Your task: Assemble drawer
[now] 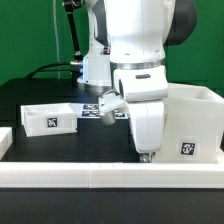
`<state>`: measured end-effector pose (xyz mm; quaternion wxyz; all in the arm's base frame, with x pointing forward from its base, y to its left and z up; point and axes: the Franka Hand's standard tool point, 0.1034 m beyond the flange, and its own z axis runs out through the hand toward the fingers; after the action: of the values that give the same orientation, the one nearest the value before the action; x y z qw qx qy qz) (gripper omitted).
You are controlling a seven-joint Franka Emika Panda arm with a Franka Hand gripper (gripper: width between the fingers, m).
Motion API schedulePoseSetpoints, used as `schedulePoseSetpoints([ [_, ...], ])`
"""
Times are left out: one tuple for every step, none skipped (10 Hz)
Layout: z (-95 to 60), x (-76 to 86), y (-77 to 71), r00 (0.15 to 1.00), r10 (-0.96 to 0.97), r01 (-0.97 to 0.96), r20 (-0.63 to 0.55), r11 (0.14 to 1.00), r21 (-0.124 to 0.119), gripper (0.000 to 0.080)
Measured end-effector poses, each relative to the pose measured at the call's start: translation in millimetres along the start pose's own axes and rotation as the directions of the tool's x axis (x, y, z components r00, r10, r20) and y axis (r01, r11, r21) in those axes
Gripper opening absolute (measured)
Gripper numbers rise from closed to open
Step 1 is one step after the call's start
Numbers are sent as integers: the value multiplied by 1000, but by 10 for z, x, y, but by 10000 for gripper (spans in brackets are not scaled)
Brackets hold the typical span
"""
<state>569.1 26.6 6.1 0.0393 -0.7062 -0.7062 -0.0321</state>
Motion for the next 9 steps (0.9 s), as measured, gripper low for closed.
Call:
schedulePoseSetpoints([
  [-36, -155, 9, 1000, 3, -2, 9, 1000, -5, 649],
  [-95, -321, 12, 1000, 14, -14, 20, 1000, -15, 649],
  [-154, -439, -1, 999, 39, -38, 25, 999, -36, 649],
  [-222, -507, -51, 995, 100, -98, 28, 993, -60, 649],
  [-268, -536, -133, 988, 153, -150, 28, 986, -79, 649],
  [-319, -566, -235, 985, 171, -167, 30, 981, -101, 649],
  [-364, -580, -354, 981, 191, -186, 30, 976, -116, 649],
  [-391, -564, -445, 980, 196, -191, 28, 973, -132, 649],
  [-406, -564, -556, 980, 197, -191, 31, 973, -130, 649],
])
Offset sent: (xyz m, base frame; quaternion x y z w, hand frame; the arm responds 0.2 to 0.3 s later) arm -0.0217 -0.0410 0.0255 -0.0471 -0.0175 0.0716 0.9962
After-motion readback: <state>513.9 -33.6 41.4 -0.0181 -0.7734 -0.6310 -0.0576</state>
